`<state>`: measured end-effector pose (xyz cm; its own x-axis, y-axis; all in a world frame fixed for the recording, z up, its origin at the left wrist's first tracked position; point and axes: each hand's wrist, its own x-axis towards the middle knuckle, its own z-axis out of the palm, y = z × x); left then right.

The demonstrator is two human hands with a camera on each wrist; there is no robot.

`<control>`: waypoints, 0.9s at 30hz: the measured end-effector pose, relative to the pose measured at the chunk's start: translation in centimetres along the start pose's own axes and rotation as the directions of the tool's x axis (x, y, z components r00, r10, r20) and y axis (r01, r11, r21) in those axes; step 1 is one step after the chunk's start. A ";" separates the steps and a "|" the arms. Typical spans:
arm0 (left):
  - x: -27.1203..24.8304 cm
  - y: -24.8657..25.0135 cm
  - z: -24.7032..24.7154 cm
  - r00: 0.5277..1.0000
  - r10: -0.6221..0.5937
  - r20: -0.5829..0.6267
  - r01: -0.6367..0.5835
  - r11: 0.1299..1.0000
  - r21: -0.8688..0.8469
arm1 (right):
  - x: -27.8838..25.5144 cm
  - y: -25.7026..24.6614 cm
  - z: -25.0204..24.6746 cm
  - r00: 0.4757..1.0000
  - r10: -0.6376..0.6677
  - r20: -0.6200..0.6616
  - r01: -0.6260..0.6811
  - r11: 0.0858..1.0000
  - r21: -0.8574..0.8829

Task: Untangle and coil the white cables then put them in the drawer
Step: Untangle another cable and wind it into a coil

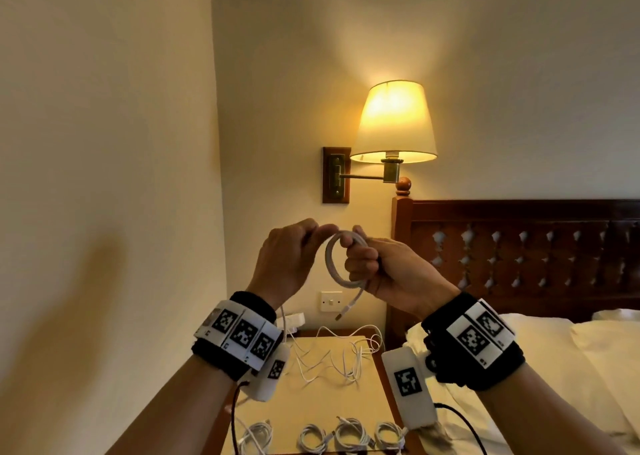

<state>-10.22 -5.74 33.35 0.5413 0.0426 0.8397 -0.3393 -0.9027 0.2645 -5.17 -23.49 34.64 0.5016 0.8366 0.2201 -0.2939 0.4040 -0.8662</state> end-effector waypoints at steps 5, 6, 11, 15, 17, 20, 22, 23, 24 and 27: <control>-1.8 -2.2 0.8 0.999 0.030 -0.010 -0.031 0.993 -0.114 | 0.0 -0.9 -0.5 0.998 0.032 0.054 -0.045 0.968 0.247; -2.5 -2.7 1.0 1.000 0.025 -0.017 -0.026 0.992 -0.121 | 0.0 -1.4 -0.7 0.999 0.013 0.042 -0.024 0.958 0.287; -7.2 -4.4 2.2 0.966 -0.112 0.234 0.132 0.989 -0.073 | -0.2 -4.3 -1.1 0.978 -0.132 -0.159 0.150 0.982 0.112; -7.2 1.2 1.8 0.850 0.073 0.522 -0.166 0.977 0.132 | 1.0 -2.4 -0.8 0.942 -0.237 -0.235 0.146 0.926 -0.349; -5.5 3.8 0.7 0.878 0.183 0.441 -0.239 0.968 0.073 | 1.5 -1.3 -0.7 0.943 -0.271 -0.196 0.118 0.817 -0.564; -3.0 5.0 -0.6 0.932 0.269 0.244 -0.287 0.957 0.043 | 1.4 -0.4 -0.6 0.948 -0.273 -0.162 0.077 0.692 -0.718; -2.0 4.6 -0.8 0.940 0.296 0.172 -0.316 0.944 0.099 | 1.1 -0.3 -0.4 0.954 -0.273 -0.126 0.084 0.643 -0.762; -1.5 4.3 -0.8 0.943 0.303 0.139 -0.320 0.940 0.117 | 0.9 -0.4 -0.4 0.960 -0.260 -0.107 0.087 0.634 -0.768; -1.1 3.8 -0.9 0.946 0.304 0.114 -0.317 0.940 0.126 | 0.7 -0.5 -0.3 0.967 -0.236 -0.095 0.081 0.638 -0.766; -0.2 2.6 -0.8 0.973 0.218 0.076 -0.224 0.970 0.093 | 0.2 -0.8 -0.2 0.987 -0.136 -0.086 0.033 0.690 -0.723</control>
<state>-11.82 -7.80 34.20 0.5113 -0.1876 0.8387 -0.3787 -0.9252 0.0240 -4.69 -23.75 35.32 0.6048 0.7390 0.2968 0.4016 0.0389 -0.9150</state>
